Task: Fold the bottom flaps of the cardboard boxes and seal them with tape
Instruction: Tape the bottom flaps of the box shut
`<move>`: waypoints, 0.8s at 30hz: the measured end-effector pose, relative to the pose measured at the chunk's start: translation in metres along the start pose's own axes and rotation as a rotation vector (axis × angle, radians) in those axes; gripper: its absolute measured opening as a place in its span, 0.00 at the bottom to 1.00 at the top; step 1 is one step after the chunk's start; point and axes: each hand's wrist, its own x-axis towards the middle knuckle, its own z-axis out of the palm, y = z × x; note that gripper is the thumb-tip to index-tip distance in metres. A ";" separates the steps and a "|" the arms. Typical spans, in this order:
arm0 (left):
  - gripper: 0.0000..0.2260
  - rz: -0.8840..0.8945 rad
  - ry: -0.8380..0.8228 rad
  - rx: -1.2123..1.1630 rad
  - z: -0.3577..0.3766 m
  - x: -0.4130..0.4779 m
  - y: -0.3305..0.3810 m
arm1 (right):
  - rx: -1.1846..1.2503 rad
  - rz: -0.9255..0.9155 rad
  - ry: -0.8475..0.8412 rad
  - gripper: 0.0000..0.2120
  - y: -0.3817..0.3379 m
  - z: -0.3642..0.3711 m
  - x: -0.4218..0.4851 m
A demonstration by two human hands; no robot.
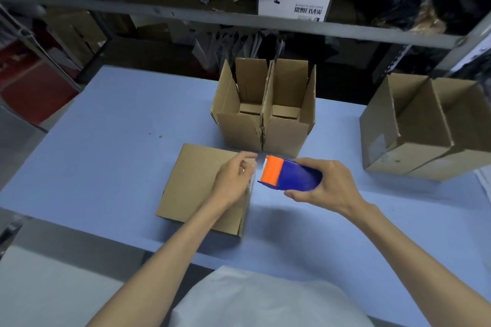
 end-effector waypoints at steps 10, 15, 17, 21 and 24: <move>0.10 -0.296 -0.227 -0.707 -0.012 -0.018 0.019 | 0.184 -0.078 0.043 0.32 -0.017 -0.001 -0.008; 0.14 -0.354 -0.243 -0.650 -0.020 -0.020 0.022 | 0.228 -0.063 0.043 0.32 -0.017 -0.001 -0.012; 0.10 -0.340 -0.247 -0.589 -0.020 -0.022 0.024 | 0.238 -0.068 0.034 0.32 -0.018 -0.002 -0.012; 0.07 -0.308 -0.093 -0.373 -0.019 -0.025 0.028 | 0.214 -0.095 0.014 0.33 -0.019 -0.002 -0.013; 0.07 -0.222 0.007 -0.268 -0.020 -0.027 0.031 | 0.194 -0.101 0.010 0.33 -0.019 -0.002 -0.012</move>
